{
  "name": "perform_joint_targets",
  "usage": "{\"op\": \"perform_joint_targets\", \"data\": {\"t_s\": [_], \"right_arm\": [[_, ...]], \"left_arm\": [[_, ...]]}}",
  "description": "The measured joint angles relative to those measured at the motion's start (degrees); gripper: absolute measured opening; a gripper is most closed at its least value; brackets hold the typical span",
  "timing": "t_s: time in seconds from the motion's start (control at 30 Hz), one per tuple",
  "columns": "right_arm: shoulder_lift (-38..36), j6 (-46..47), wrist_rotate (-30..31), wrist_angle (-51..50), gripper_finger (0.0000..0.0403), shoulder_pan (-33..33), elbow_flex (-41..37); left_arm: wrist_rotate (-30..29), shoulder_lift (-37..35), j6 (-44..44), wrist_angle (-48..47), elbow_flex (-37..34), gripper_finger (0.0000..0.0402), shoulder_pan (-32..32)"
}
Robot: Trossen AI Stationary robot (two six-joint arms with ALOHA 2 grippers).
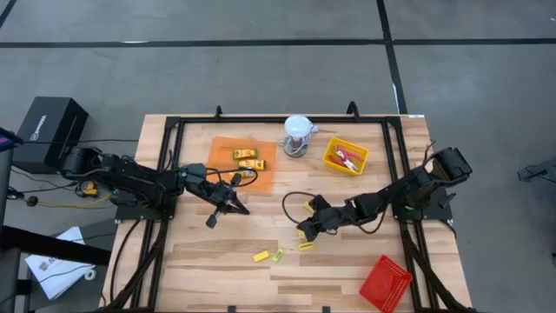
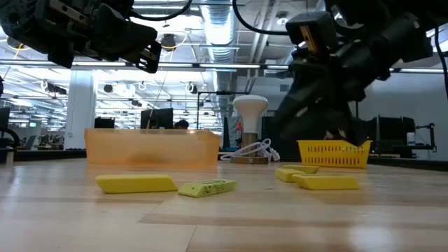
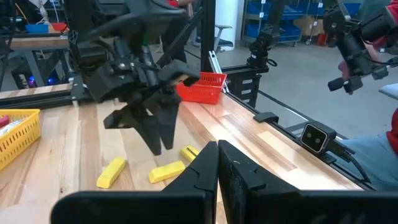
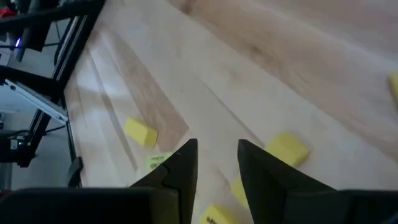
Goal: Pick & Place School Supplies
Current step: Put the yellow eraser into the red bin
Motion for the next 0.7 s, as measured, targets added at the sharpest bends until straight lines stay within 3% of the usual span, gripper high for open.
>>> {"op": "perform_joint_targets", "data": {"t_s": [0.4,0.7], "right_arm": [[7.66,1.75,-4.51,4.49,0.0108,-0.42,0.11],[8.32,1.93,-5.64,4.01,0.0108,-0.57,0.27]], "left_arm": [[-0.02,0.0,-0.01,-0.34,-0.01,0.0004,0.0],[-0.07,0.0,0.0,-0.92,0.0,0.0004,0.0]]}}
